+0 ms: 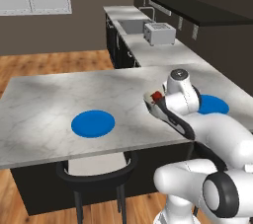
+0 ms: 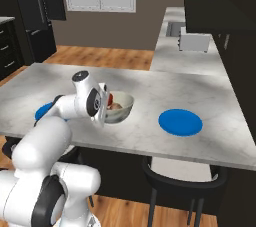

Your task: Pick the chicken drumstick and bell pepper from their plates and place them in the bowl. Then put the bowl in the fridge.

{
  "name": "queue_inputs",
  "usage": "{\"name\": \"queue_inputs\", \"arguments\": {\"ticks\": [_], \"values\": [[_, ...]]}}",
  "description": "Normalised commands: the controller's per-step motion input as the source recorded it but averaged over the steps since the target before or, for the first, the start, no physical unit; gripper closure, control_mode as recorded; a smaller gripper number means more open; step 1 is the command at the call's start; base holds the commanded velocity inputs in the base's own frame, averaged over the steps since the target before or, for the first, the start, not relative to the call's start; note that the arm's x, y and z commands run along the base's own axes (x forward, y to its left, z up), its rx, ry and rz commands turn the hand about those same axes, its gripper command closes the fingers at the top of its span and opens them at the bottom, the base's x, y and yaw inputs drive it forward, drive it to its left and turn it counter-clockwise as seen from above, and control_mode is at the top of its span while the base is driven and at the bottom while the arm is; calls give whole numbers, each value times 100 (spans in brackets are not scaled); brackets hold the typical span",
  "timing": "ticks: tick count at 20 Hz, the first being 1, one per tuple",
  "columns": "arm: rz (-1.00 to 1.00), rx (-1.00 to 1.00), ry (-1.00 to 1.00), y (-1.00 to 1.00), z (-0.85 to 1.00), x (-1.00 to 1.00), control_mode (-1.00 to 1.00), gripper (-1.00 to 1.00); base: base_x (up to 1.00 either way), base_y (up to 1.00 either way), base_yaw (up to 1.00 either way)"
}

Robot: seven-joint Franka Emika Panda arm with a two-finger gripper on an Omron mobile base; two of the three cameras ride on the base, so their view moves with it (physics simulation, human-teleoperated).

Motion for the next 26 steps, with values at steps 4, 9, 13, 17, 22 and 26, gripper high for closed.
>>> {"name": "queue_inputs", "arguments": {"ticks": [4, 9, 13, 17, 22, 26], "values": [[0, 19, -3, 22, 4, -27, -100, 100, 0, 0, 0], [-1, 0, -1, 23, 9, -10, -100, 100, 0, 0, 0], [0, -3, -1, 13, 4, -2, -100, 100, 0, 0, 0], [0, -2, 1, 4, 0, 0, -100, 100, 0, 0, 0], [0, 0, 0, 0, 0, 0, -100, 100, 0, 0, 0], [0, 0, 0, 0, 0, 0, -100, 100, 0, 0, 0]]}}
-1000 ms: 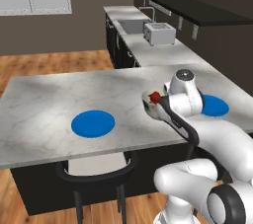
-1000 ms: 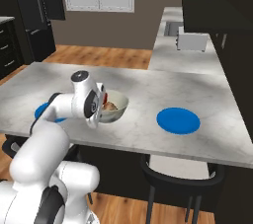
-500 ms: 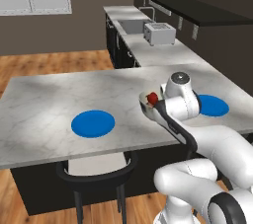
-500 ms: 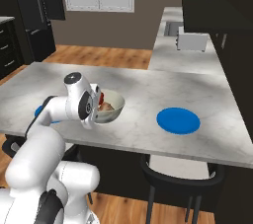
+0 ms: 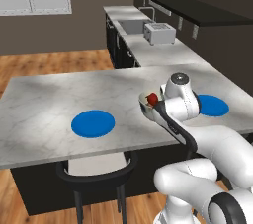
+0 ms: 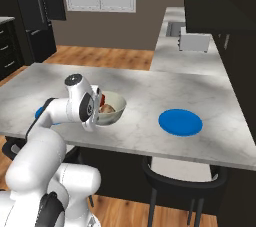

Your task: Pick the chicken drumstick and bell pepper from their plates and place them in the bowl. Then put the bowl in the fridge.

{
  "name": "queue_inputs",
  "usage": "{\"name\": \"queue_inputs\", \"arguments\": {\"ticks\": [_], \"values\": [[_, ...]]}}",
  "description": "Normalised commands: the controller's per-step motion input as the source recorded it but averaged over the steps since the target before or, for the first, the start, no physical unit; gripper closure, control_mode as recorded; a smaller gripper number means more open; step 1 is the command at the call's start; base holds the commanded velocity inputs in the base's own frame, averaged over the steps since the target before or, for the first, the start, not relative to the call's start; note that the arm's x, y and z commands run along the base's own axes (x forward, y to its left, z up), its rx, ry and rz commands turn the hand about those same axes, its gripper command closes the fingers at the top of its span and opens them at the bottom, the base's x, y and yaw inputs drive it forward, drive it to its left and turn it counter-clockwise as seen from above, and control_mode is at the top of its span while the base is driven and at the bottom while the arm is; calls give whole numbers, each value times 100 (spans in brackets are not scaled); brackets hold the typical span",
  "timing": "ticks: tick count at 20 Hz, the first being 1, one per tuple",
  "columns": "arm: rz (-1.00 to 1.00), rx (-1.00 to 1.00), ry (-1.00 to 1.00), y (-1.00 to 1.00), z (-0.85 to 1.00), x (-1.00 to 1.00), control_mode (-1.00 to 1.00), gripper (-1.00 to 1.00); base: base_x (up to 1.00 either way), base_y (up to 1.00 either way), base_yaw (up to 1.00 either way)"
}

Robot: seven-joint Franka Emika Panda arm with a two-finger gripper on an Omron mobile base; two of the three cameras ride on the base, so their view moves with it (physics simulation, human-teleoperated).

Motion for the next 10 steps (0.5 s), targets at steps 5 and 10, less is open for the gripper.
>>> {"name": "queue_inputs", "arguments": {"ticks": [5, 10], "values": [[0, 0, 0, 0, 0, 0, -100, 100, 0, 0, 0], [0, 0, 0, 0, 0, 0, 100, 100, 0, 0, 0]]}}
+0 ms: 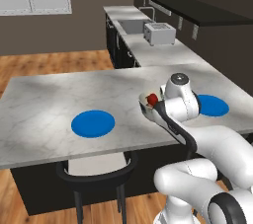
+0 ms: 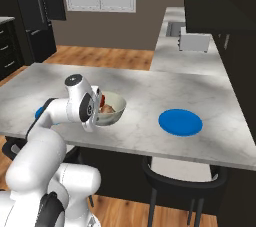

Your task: Pick the chicken drumstick and bell pepper from their plates and place them in the bowl. Then put the bowl in the fridge.

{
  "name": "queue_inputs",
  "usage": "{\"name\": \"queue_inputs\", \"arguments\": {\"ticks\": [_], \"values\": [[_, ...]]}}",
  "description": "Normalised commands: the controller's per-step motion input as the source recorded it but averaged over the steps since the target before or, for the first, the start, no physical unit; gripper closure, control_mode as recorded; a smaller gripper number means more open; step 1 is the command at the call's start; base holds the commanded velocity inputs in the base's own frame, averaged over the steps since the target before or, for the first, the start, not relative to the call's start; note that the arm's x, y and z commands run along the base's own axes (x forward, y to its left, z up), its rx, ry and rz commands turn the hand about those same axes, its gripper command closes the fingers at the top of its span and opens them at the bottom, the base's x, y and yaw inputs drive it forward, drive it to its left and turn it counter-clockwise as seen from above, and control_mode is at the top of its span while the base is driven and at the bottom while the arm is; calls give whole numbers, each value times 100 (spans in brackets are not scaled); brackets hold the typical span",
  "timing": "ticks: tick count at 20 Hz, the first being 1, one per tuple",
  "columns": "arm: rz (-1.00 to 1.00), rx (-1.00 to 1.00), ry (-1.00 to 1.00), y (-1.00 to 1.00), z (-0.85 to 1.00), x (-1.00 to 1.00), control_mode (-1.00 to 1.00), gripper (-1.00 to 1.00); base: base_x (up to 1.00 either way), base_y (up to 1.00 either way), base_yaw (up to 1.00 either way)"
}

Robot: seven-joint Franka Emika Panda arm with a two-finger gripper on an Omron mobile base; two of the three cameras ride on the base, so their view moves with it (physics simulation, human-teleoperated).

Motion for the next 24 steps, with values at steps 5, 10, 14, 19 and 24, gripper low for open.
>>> {"name": "queue_inputs", "arguments": {"ticks": [5, 10, 14, 19, 24], "values": [[0, 0, 0, 0, 0, 0, 100, 100, 0, 0, 0], [0, 0, 0, 0, 0, 0, 100, 100, -27, 2, 3], [0, 0, 0, 0, 0, 0, 100, 100, -76, 11, 17], [0, 0, 0, 0, 0, 0, 100, 100, -55, 57, 15], [0, 0, 0, 0, 0, 0, 100, 100, -3, 94, 3]]}}
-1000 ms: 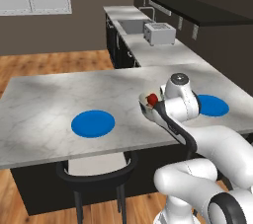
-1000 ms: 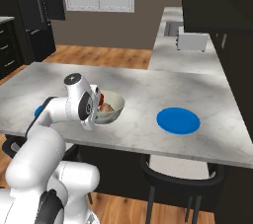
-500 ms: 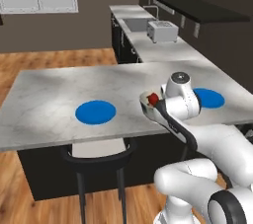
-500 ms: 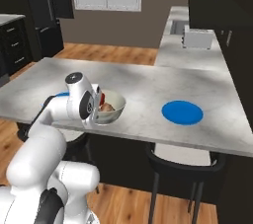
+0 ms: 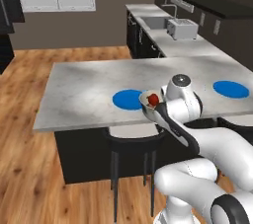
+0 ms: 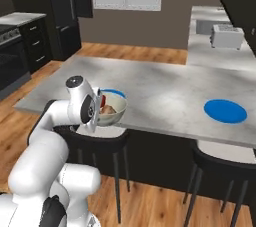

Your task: Pick the chicken drumstick and bell pepper from their plates and place them in the bowl. Then put the bowl in the fridge.

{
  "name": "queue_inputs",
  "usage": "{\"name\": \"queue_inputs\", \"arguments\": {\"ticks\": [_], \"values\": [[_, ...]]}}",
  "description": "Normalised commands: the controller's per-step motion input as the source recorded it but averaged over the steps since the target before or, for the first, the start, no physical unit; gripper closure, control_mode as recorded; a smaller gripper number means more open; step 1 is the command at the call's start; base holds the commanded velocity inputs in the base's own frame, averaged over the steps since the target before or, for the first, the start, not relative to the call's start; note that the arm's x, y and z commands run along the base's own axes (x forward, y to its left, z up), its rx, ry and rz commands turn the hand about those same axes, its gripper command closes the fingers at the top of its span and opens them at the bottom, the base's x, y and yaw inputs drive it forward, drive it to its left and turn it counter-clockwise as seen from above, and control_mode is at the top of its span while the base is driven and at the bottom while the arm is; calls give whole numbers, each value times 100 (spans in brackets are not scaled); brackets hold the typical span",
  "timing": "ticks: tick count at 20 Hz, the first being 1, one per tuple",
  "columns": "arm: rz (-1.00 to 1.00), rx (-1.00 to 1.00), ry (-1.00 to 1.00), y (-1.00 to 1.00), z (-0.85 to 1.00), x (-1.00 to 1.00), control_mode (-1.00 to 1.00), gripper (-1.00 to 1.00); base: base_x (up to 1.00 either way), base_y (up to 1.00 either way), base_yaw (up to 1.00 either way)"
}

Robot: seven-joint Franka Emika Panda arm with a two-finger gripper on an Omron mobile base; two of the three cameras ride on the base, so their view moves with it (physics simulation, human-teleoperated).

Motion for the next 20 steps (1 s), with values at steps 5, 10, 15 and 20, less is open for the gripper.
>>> {"name": "queue_inputs", "arguments": {"ticks": [5, 10, 15, 20], "values": [[0, 0, 0, 0, 0, 0, 100, 100, 1, 94, 0], [0, 0, 0, 0, 0, 0, 100, 100, 9, 94, 0], [0, 0, 0, 0, 0, 0, 100, 100, 24, 94, 0], [0, 0, 0, 0, 0, 0, 100, 100, 46, 92, 0]]}}
